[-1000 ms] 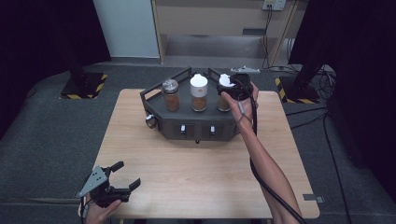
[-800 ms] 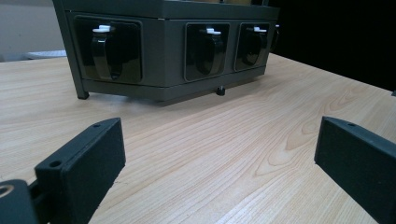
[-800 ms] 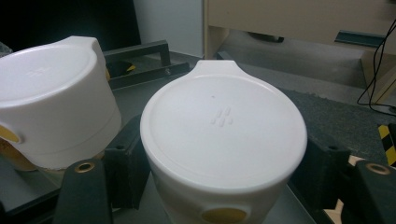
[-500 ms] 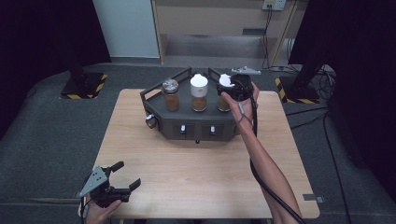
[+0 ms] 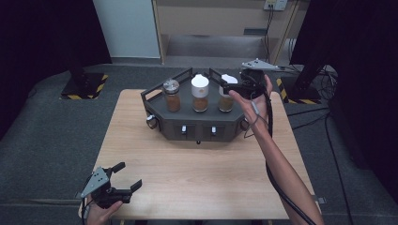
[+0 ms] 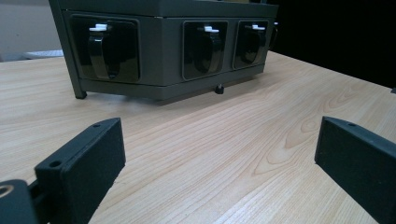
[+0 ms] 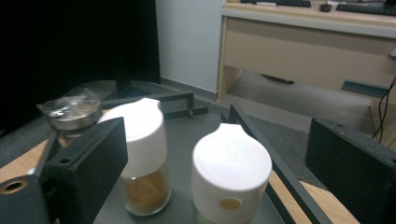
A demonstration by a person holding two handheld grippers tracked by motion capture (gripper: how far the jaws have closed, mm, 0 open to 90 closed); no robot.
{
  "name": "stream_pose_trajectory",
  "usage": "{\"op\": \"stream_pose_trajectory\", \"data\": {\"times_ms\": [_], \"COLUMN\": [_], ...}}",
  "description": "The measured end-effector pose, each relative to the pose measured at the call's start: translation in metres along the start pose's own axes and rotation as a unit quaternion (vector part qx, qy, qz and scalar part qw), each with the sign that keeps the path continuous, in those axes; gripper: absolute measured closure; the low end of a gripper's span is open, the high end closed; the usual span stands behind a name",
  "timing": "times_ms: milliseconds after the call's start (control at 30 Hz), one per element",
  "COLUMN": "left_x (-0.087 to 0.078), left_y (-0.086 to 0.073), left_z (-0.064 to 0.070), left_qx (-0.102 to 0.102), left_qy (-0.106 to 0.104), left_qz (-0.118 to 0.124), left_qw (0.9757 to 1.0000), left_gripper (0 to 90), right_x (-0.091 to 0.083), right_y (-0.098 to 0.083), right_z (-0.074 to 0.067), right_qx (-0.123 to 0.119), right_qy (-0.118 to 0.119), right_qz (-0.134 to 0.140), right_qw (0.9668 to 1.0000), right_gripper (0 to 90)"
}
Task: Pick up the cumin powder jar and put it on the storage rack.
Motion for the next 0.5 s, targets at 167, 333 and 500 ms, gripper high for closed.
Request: {"op": "stream_pose_trajectory", "data": {"times_ms": [167,333,500], "left_x": [0.0,0.002,0.003], "left_y": [0.0,0.0,-0.001], "left_z": [0.0,0.0,-0.001], "left_qx": [-0.003,-0.001,-0.003], "left_qy": [0.002,0.002,0.001], "left_qz": [0.0,-0.004,-0.005], "left_qw": [1.0,1.0,1.0], "left_gripper": [0.4,0.4,0.4], "right_x": [-0.021,-0.041,-0.056], "right_y": [0.003,0.0,-0.007], "right_z": [-0.004,-0.006,-0.003], "right_qx": [-0.012,-0.025,-0.024], "right_qy": [0.017,0.031,0.047], "right_qz": [0.016,0.024,0.031], "right_qw": [0.9997,0.9989,0.9981], "right_gripper": [5.7,5.0,4.2]}}
Point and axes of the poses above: each handheld gripper's, and its own axes: x roughly forward along the jaws, y roughly out of its top, z roughly to its right, the point moved 8 cm from there along x, roughly forward along the jaws, and after that the axes turned 11 degrees about x, right-handed, at the moved point
